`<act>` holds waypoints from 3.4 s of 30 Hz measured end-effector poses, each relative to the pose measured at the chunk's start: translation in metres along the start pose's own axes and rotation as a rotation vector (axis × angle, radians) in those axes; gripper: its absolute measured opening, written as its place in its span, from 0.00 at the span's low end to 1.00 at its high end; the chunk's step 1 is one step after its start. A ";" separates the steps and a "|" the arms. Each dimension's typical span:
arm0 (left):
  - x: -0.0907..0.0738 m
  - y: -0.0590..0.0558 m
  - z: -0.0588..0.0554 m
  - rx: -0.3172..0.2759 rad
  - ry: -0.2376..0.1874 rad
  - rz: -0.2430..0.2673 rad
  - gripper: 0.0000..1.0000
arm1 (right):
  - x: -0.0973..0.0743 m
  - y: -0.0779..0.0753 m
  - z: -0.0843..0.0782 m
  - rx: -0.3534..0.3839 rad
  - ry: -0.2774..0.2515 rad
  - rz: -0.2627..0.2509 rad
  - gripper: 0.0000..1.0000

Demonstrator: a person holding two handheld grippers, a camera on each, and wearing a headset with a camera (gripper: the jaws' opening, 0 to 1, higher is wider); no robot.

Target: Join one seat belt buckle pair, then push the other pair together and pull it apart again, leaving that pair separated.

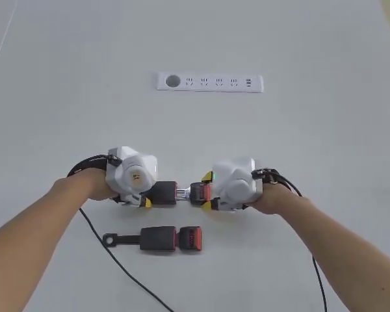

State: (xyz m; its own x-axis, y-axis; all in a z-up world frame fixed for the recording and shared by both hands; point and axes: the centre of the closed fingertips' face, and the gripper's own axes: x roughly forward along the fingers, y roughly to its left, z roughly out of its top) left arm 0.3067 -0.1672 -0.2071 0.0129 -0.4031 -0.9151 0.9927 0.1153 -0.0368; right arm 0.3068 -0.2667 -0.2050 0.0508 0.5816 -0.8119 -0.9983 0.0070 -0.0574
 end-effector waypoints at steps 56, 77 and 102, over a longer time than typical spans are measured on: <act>0.001 -0.003 0.006 0.021 -0.027 0.000 0.29 | 0.016 -0.001 0.019 0.080 -0.040 -0.016 0.27; 0.003 -0.002 0.003 0.011 -0.021 -0.001 0.30 | 0.013 -0.001 0.017 0.031 -0.031 -0.003 0.29; -0.001 -0.005 0.006 0.012 0.019 -0.005 0.31 | 0.003 -0.003 0.001 0.005 -0.013 -0.006 0.30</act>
State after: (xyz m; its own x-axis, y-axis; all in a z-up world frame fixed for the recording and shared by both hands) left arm 0.3026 -0.1732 -0.2035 0.0055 -0.3861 -0.9225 0.9941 0.1022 -0.0368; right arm 0.3097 -0.2639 -0.2062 0.0560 0.5921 -0.8039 -0.9982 0.0142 -0.0590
